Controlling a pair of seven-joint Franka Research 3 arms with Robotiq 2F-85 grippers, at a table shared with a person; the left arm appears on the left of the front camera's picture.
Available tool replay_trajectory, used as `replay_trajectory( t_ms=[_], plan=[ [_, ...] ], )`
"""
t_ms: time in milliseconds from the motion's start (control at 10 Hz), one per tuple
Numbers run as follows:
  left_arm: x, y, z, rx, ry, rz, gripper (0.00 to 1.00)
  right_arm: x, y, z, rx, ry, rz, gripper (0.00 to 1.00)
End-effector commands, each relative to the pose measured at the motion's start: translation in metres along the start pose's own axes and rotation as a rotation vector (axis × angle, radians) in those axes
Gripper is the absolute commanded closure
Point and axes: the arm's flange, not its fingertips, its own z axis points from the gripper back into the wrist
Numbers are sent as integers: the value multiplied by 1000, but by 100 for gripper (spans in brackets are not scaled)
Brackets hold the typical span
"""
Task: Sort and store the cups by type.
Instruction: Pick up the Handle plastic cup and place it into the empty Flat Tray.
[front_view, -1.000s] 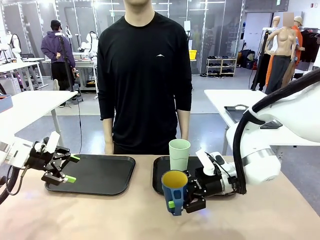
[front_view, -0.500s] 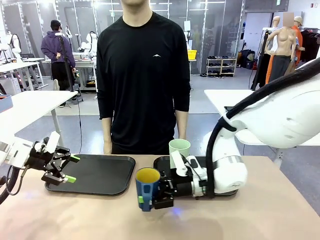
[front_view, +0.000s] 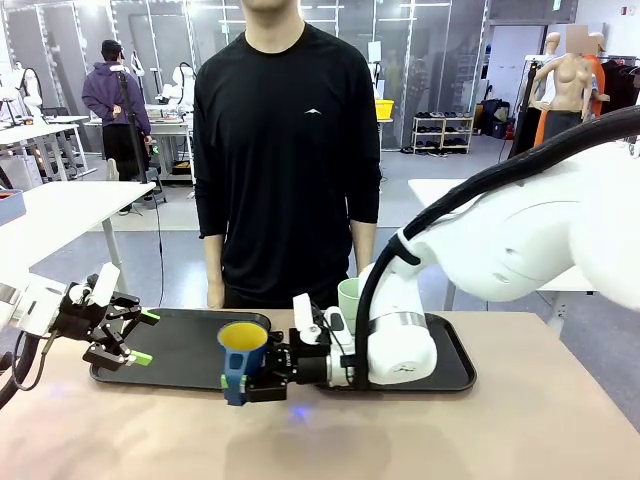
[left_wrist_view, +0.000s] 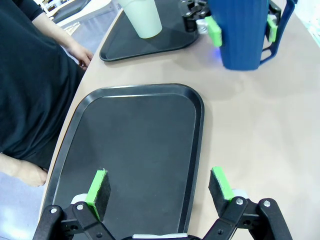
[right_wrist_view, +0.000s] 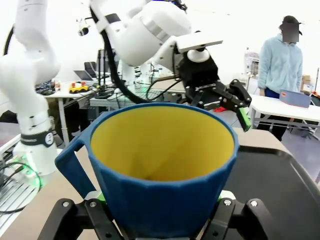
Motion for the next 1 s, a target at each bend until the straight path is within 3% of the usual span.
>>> replay_trajectory(
  t_ms=[0, 400, 900],
  plan=[
    [0, 0, 1, -4, -17, -2, 0, -3, -15, -28, -62, 16, 35, 28],
    [0, 0, 1, -4, -17, -2, 0, -11, -38, -70, -166, 0, 9, 28],
    [0, 0, 1, -4, -17, -2, 0, -22, -63, -94, -353, 4, 16, 28]
  ],
)
